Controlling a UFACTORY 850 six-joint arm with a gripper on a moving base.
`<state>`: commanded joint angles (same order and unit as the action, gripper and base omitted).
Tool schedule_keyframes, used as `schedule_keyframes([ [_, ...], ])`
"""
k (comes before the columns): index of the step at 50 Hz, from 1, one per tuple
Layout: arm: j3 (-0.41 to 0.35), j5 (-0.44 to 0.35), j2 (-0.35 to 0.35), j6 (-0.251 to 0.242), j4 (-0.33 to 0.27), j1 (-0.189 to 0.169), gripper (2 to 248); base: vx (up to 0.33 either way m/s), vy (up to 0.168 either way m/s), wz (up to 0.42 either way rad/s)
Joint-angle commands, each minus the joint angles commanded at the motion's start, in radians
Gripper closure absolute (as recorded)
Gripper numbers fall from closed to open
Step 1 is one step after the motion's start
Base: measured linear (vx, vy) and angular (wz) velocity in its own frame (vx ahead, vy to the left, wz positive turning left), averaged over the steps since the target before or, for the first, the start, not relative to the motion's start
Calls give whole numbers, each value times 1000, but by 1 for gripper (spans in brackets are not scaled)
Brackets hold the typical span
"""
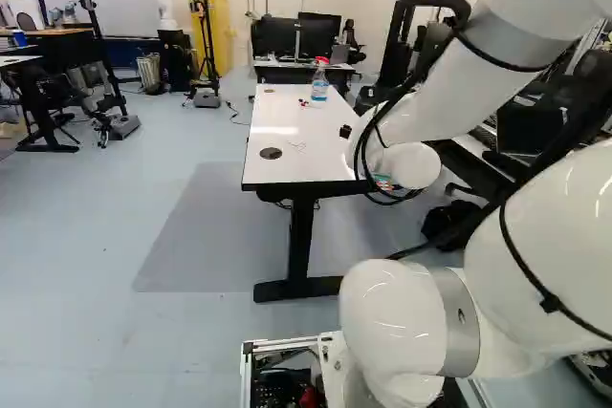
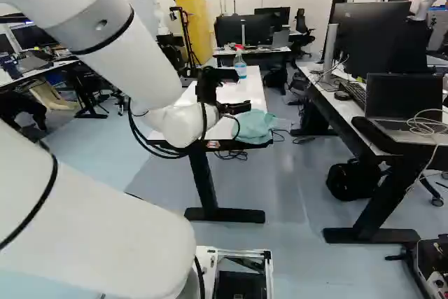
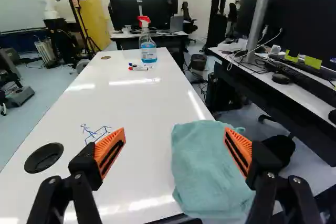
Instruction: Clean the table with the green towel
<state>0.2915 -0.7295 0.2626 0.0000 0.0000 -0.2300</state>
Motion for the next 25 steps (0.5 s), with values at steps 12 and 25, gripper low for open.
schedule_keyframes([
  [12, 59, 78, -35, 0, 0, -28, 3, 0, 0, 0],
  [25, 127, 165, -76, 0, 0, -55, 3, 0, 0, 0],
])
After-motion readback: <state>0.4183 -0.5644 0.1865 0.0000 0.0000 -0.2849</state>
